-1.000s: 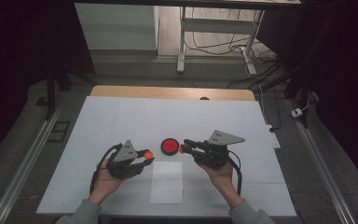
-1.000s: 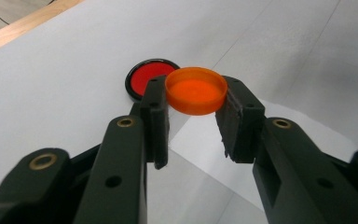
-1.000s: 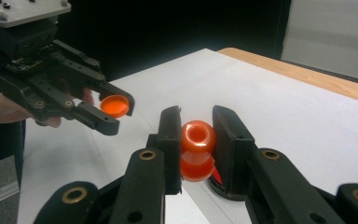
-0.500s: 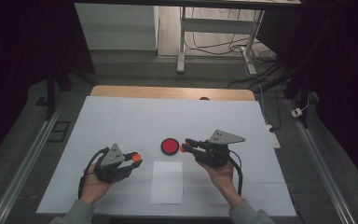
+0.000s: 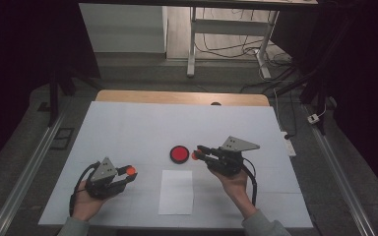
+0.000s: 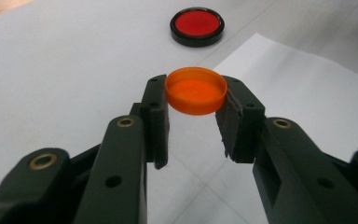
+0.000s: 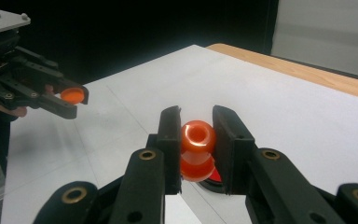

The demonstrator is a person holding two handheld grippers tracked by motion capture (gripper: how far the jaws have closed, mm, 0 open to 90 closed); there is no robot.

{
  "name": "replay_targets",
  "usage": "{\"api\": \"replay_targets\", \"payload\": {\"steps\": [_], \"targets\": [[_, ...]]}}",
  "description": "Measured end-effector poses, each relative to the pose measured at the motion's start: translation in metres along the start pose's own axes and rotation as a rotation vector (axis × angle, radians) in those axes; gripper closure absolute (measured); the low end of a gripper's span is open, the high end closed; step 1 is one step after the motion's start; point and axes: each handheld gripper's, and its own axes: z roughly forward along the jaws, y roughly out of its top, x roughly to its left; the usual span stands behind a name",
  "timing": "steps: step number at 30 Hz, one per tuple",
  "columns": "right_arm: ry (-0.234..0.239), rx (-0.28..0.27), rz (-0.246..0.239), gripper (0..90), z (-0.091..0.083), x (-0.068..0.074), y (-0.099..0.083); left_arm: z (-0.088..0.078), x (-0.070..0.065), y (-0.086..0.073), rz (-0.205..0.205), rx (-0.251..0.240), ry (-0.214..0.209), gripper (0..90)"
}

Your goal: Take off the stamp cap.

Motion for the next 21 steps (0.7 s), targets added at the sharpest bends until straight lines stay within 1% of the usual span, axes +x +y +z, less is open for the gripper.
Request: {"api": "replay_targets", "payload": {"steps": [5, 9, 14, 21], "targets": [[-0.005, 0.001, 0.0, 73.2, 0.0002, -0.0012, -0.0005, -0.002, 0.0017, -0.0026, -0.013, -0.001, 0.003, 65.0], [-0.008, 0.004, -0.002, 73.2, 0.0006, -0.0017, -0.001, 0.0003, 0.0009, -0.0021, -0.005, 0.005, -0.002, 65.0], [-0.009, 0.003, 0.0, 73.2, 0.001, -0.0028, -0.0011, 0.0019, 0.0016, -0.0025, -0.004, 0.009, -0.005, 65.0], [-0.008, 0.006, -0.005, 73.2, 0.0033, -0.0034, -0.0015, 0.0022, 0.0029, -0.0032, -0.012, 0.009, -0.001, 65.0]]}}
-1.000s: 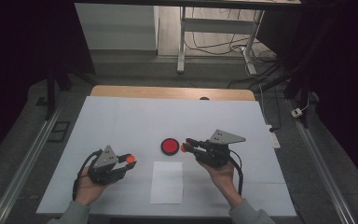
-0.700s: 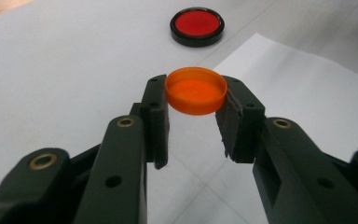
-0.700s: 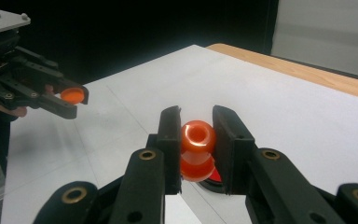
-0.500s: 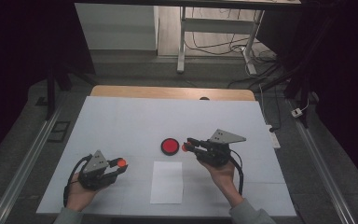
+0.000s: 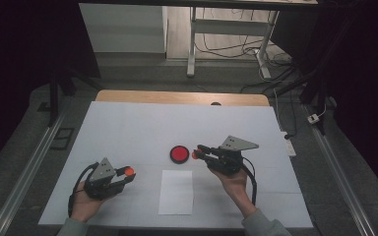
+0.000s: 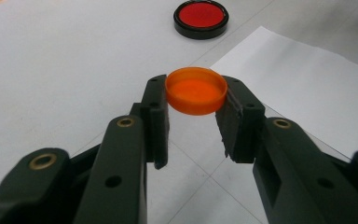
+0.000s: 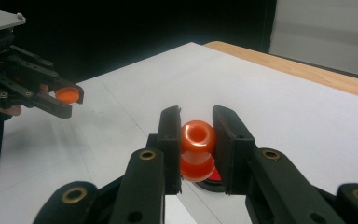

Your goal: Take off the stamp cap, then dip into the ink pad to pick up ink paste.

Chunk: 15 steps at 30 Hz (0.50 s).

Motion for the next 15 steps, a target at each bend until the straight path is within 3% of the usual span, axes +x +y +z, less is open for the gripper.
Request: {"api": "replay_targets", "payload": {"steps": [15], "targets": [[-0.023, 0.038, -0.006, 73.2, 0.017, -0.008, -0.001, 0.001, -0.001, 0.001, 0.008, 0.005, -0.007, 65.0]]}}
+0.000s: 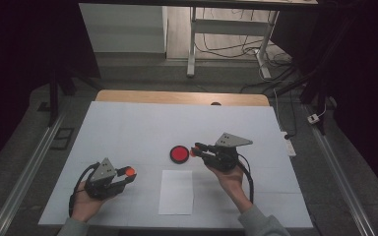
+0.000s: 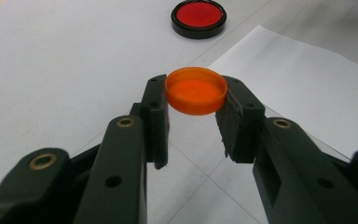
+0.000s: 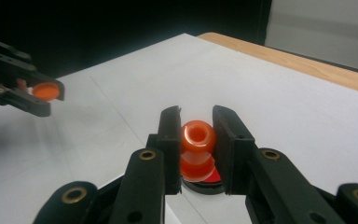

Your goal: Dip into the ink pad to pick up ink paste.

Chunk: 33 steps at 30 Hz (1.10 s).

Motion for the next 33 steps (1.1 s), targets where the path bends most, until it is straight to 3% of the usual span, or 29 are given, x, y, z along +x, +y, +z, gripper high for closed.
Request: {"api": "replay_targets", "payload": {"steps": [33], "targets": [[0.002, 0.121, -0.011, 73.2, 0.065, -0.014, -0.004, 0.002, -0.001, 0.0, 0.004, 0.006, -0.011, 65.0]]}}
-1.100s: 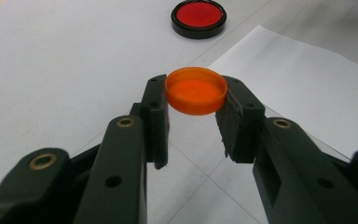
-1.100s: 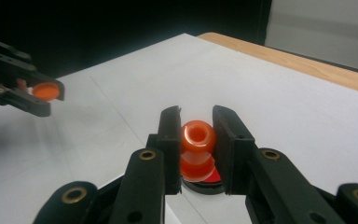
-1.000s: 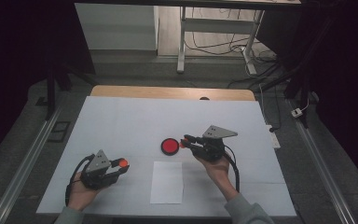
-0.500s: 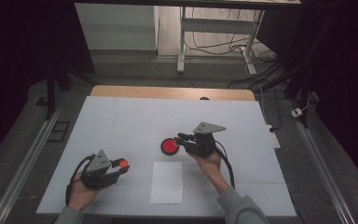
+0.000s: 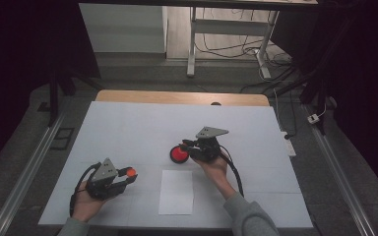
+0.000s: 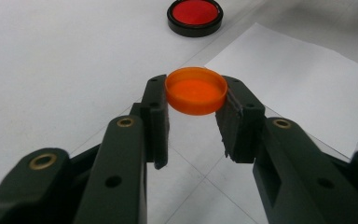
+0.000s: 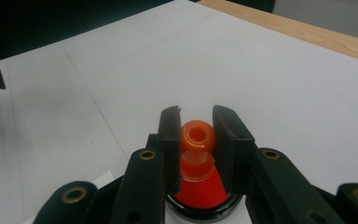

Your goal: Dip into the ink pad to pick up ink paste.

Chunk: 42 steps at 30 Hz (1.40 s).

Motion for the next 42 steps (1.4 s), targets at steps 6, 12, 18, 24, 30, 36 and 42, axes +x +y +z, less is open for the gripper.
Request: {"api": "replay_targets", "payload": {"steps": [6, 12, 18, 24, 30, 36, 42], "targets": [[-0.001, 0.014, -0.008, 73.2, 0.007, 0.0, 0.0, 0.0, 0.0, 0.0, -0.002, 0.003, 0.0, 65.0], [-0.006, 0.033, -0.017, 73.3, 0.013, -0.001, -0.002, 0.001, 0.0, 0.0, -0.001, 0.004, -0.001, 65.0], [-0.011, 0.044, -0.028, 73.3, 0.017, -0.001, -0.002, 0.0, 0.001, 0.0, -0.001, 0.004, -0.002, 65.0], [-0.013, 0.052, -0.033, 73.3, 0.021, 0.0, -0.004, 0.0, 0.0, 0.0, -0.002, 0.003, -0.001, 65.0], [-0.018, 0.068, -0.047, 73.3, 0.026, 0.001, -0.005, 0.0, 0.001, 0.0, -0.002, 0.005, -0.001, 65.0], [-0.034, 0.071, -0.056, 73.4, 0.027, 0.001, -0.005, 0.0, 0.002, -0.001, -0.004, 0.004, 0.0, 65.0], [-0.03, 0.098, -0.038, 73.5, 0.034, -0.003, -0.015, -0.001, 0.002, -0.001, -0.004, 0.003, 0.0, 65.0]]}}
